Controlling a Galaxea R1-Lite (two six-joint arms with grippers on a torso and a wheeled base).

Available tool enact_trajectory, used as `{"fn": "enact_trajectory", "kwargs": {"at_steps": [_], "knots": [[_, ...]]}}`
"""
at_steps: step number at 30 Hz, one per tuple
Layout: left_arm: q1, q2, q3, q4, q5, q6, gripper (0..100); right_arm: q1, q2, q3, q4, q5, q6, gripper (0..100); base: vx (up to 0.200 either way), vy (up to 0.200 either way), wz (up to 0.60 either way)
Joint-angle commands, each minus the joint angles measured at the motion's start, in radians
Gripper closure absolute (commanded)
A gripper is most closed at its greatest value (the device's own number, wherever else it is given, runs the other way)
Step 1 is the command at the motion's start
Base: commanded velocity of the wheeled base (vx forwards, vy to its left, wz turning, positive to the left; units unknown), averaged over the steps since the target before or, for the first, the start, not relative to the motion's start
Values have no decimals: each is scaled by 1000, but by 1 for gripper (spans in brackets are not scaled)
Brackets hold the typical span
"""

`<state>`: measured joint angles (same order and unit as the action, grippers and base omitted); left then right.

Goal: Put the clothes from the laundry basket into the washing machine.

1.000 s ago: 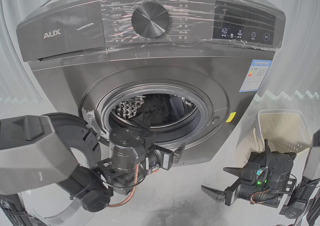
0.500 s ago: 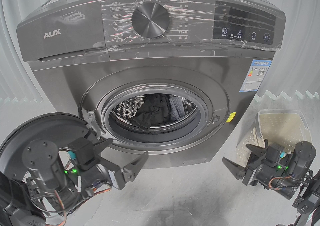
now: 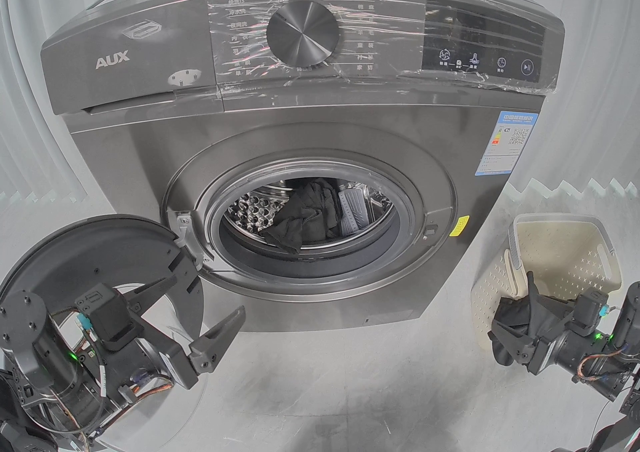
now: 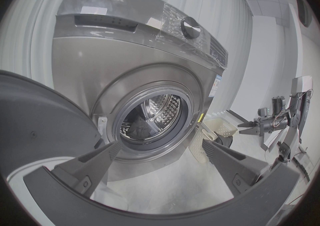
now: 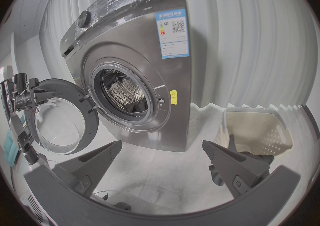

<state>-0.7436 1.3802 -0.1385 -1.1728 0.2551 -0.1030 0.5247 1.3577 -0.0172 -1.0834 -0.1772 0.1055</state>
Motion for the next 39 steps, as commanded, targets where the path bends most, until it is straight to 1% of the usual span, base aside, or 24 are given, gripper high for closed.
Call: {"fn": "enact_trajectory", "kwargs": {"at_steps": [1,4,5,6,7,9,10,11,12,15,17,19,21,22,23,24,26,29,30,32,34,36,37,39], "knots": [[17,-53,37,-1,6,35,0,5,-210,17,105,-47,-6,0,-200,0,0],[18,-109,73,-1,18,37,0,6,-310,17,195,-50,-12,0,-200,0,0],[20,-128,86,1,18,43,0,6,-339,17,223,-50,-9,0,-200,0,0],[20,-128,86,1,18,43,0,6,-339,17,223,-50,-9,0,-200,0,0],[46,-184,117,10,16,58,0,-5,-405,17,293,-51,-7,0,-200,0,0],[81,-236,137,13,12,75,0,-9,-473,17,367,-54,-6,0,-200,0,0],[81,-236,137,13,12,75,0,-9,-473,17,367,-54,-6,0,-200,0,0],[99,-270,137,25,10,80,0,-18,-511,17,410,-61,-6,0,-200,0,0],[128,-339,137,71,10,83,0,-43,-560,17,476,-76,-6,0,-200,0,0],[141,-464,137,199,6,83,0,-94,-629,17,547,-96,-15,0,-200,0,0],[145,-550,137,308,6,82,0,-132,-698,17,582,-94,-53,0,-200,0,0],[162,-625,137,412,12,68,0,-186,-793,17,628,-88,-110,0,-200,0,0],[187,-684,139,493,16,66,0,-239,-882,16,692,-84,-145,0,-200,0,0],[187,-684,139,493,16,66,0,-239,-882,16,692,-84,-145,0,-200,0,0],[210,-745,139,564,16,65,0,-279,-951,11,760,-70,-171,0,-200,0,0],[227,-782,139,607,16,65,0,-299,-997,6,797,-53,-182,0,-200,0,0],[257,-840,139,662,15,68,0,-327,-1062,-17,858,-31,-182,0,-200,0,0],[310,-920,139,694,9,66,0,-354,-1118,-41,932,-28,-181,0,0,0,0],[348,-958,139,703,4,66,0,-368,-1144,-44,967,-27,-178,0,0,0,0],[397,-994,139,739,6,63,0,-380,-1181,-40,1004,-27,-179,0,0,0,0],[471,-1060,139,811,7,48,0,-385,-1233,-30,1045,-27,-176,0,0,0,0],[517,-1147,139,884,-4,29,0,-387,-1267,-20,1068,-27,-171,0,0,0,0],[524,-1165,139,903,-10,28,0,-387,-1270,-17,1067,-27,-168,0,0,0,0],[572,-1236,139,999,-50,28,0,-388,-1269,2,1059,-28,-145,0,0,0,0]]}}
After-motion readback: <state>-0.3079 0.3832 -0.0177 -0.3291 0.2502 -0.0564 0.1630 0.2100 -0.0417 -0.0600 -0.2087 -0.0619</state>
